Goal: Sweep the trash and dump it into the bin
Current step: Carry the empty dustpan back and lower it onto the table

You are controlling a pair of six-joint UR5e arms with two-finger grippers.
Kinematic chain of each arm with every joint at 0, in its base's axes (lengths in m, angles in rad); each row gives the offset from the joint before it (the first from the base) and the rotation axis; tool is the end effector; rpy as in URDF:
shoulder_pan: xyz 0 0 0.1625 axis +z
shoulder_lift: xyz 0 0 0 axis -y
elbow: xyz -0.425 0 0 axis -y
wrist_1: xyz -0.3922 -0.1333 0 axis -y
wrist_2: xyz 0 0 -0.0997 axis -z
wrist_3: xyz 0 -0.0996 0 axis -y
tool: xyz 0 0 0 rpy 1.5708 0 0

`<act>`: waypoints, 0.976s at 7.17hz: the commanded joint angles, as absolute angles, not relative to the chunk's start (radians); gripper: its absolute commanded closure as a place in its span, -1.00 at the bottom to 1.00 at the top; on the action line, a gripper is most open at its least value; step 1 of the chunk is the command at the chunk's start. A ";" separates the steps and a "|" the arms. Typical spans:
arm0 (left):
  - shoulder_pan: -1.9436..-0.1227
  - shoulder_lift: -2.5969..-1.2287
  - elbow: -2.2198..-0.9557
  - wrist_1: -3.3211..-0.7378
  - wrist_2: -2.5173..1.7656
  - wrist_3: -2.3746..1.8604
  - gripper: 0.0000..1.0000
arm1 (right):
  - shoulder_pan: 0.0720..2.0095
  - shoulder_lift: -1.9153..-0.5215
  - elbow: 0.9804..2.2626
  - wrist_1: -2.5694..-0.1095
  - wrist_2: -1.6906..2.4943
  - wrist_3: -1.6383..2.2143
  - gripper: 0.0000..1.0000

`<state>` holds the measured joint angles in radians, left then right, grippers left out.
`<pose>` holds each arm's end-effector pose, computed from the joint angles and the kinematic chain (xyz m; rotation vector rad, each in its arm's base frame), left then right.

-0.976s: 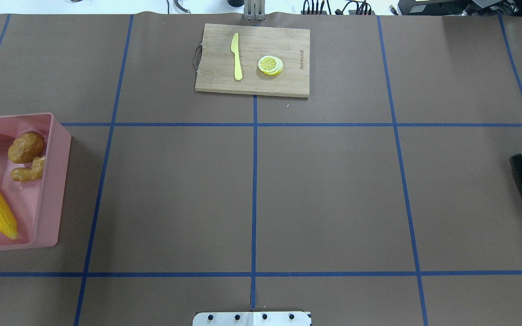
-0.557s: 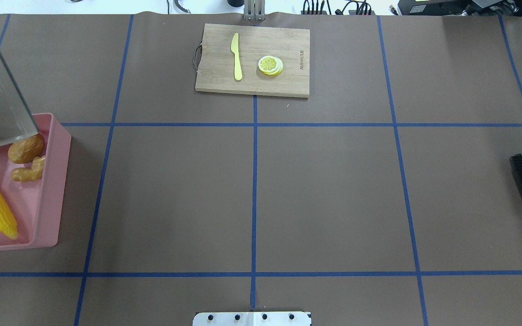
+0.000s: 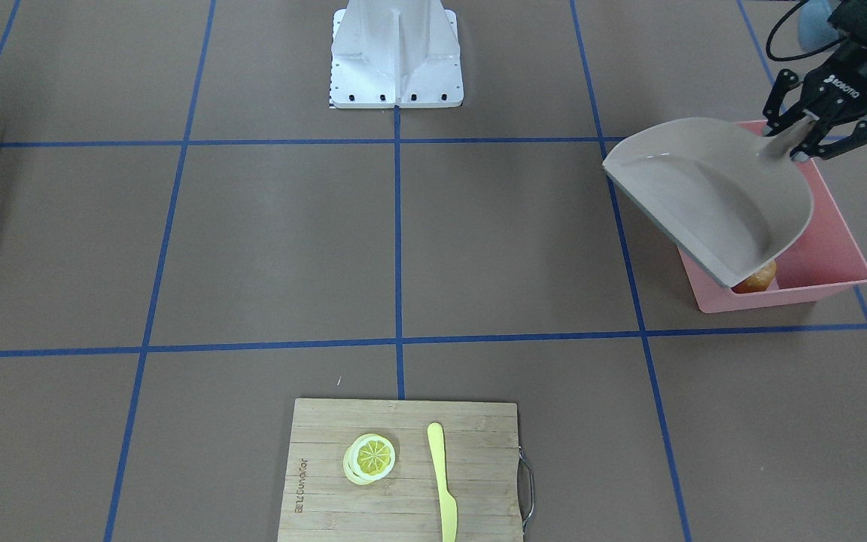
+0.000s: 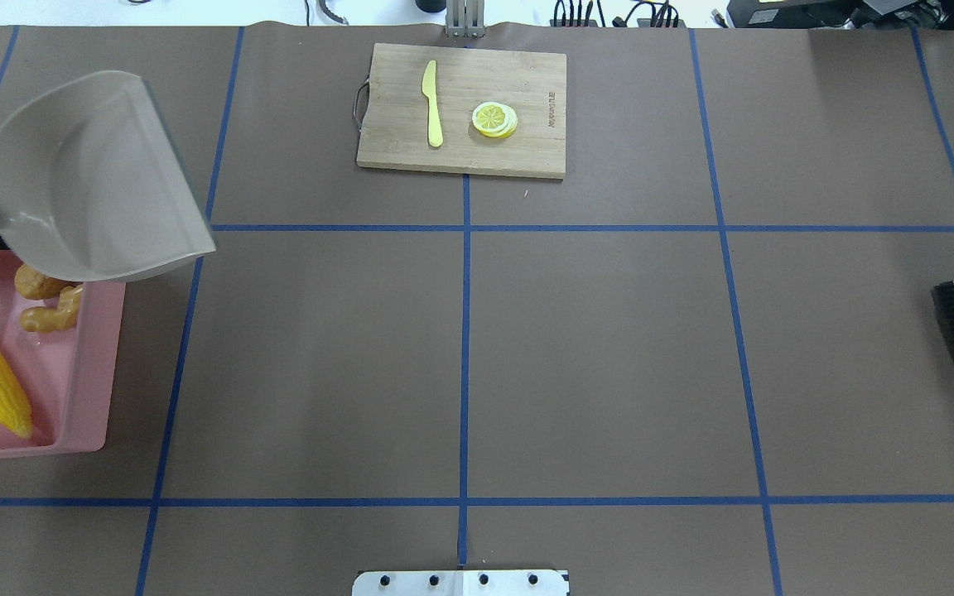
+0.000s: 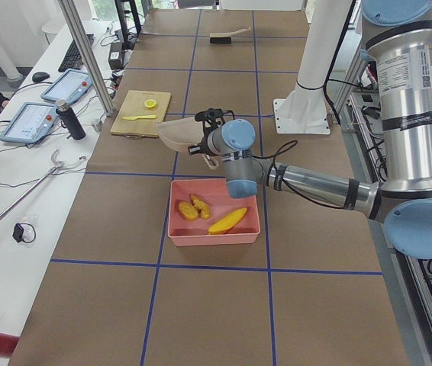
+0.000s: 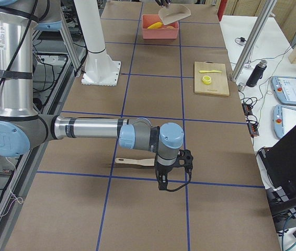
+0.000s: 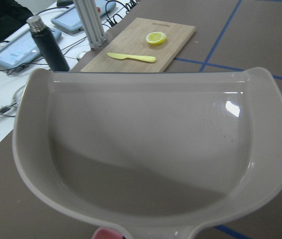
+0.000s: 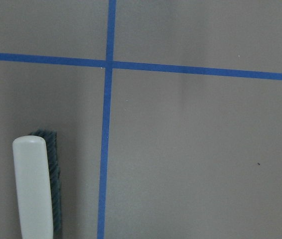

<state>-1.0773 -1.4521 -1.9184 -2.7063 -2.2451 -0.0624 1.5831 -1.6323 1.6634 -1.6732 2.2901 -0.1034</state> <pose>0.1402 -0.4108 0.4139 1.1304 0.9241 0.8120 0.0733 -0.4591 0.6563 -0.0265 -0.7218 -0.0615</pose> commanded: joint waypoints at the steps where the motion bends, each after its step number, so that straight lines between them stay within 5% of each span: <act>1: -0.892 -1.583 -1.913 -2.556 -2.111 0.007 1.00 | 1.583 -1.626 1.652 -1.664 2.376 -0.091 -1.00; 7: -0.706 -1.686 -1.810 -2.491 -2.003 0.112 1.00 | 1.583 -1.629 1.592 -1.471 2.264 -0.092 -1.00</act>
